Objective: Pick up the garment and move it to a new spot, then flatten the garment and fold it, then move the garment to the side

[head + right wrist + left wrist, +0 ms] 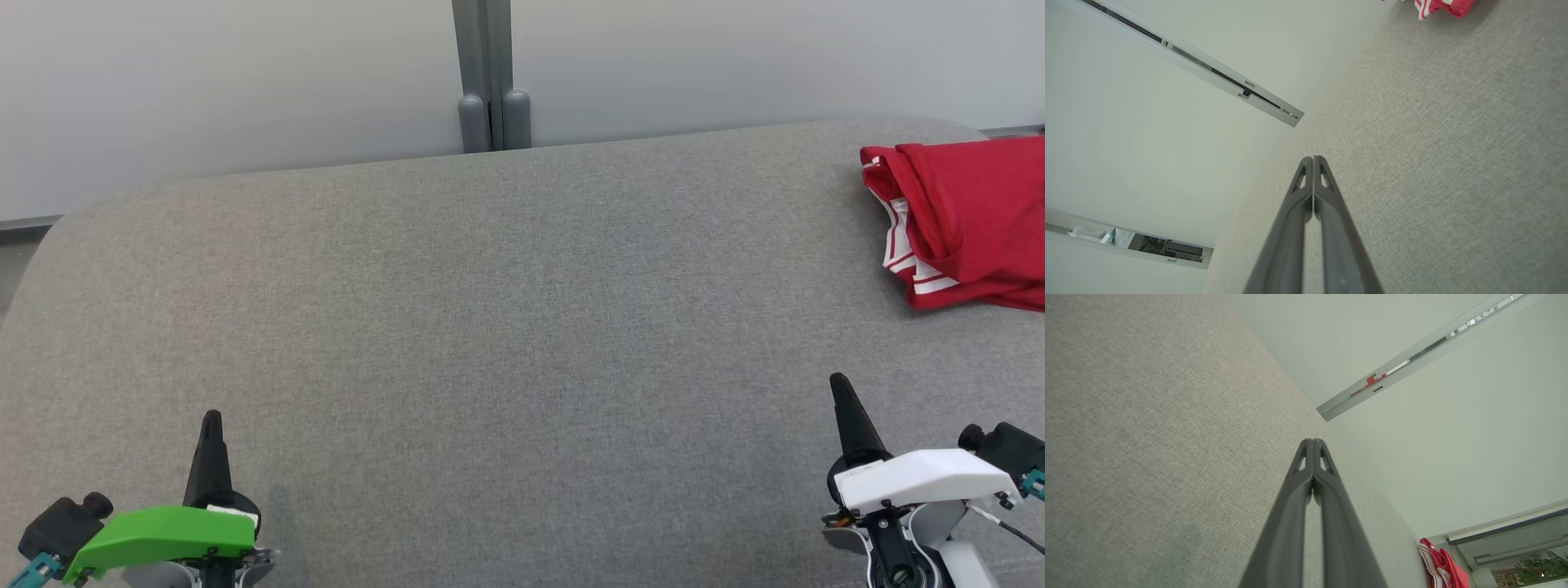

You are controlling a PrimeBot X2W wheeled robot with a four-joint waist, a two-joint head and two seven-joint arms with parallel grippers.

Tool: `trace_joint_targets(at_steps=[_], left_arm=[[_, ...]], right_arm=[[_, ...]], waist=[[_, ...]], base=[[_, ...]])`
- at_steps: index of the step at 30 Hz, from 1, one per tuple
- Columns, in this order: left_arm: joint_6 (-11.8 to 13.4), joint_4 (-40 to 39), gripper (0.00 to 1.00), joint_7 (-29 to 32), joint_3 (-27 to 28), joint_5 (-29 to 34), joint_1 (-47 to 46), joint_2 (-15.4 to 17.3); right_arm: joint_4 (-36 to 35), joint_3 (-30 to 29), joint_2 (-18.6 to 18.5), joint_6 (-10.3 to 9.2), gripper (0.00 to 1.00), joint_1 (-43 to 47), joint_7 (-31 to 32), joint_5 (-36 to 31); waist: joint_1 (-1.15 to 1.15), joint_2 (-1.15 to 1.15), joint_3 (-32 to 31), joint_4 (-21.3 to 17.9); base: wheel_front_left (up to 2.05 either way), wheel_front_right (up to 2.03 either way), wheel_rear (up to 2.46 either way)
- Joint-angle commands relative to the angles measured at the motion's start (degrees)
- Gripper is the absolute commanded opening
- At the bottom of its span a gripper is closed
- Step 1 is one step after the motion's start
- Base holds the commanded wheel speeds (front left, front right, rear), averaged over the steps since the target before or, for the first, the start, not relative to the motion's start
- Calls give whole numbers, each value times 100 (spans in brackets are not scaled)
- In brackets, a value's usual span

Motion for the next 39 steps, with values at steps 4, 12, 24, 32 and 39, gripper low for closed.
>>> trace_joint_targets(at_steps=[4, 12, 24, 32, 39], left_arm=[[-30, -76, 0, 82, 34, -356, -164, 52], [-35, -91, 0, 211, 41, -852, -202, 55], [-46, -111, 0, 385, 51, -1496, -238, 61], [-53, -123, 0, 493, 57, -1901, -270, 65], [-59, -134, 0, 587, 62, -2232, -283, 68]], right_arm=[[-38, -60, 0, 4, 0, -151, 85, 361], [-29, -126, 9, 4, 0, -177, 215, 851], [-17, -218, 24, 3, 0, -213, 391, 1509], [-10, -278, 34, 4, 0, -237, 503, 1905], [-2, -323, 41, 4, 0, -245, 590, 2238]], waist=[[0, 0, -2, 0], [0, 0, -7, 0], [0, 0, -14, 0], [0, 0, -18, -1], [0, 0, -22, -1]], base=[[0, 0, 0], [0, 0, 0], [0, 0, 0], [0, 0, 0], [0, 0, 0]])
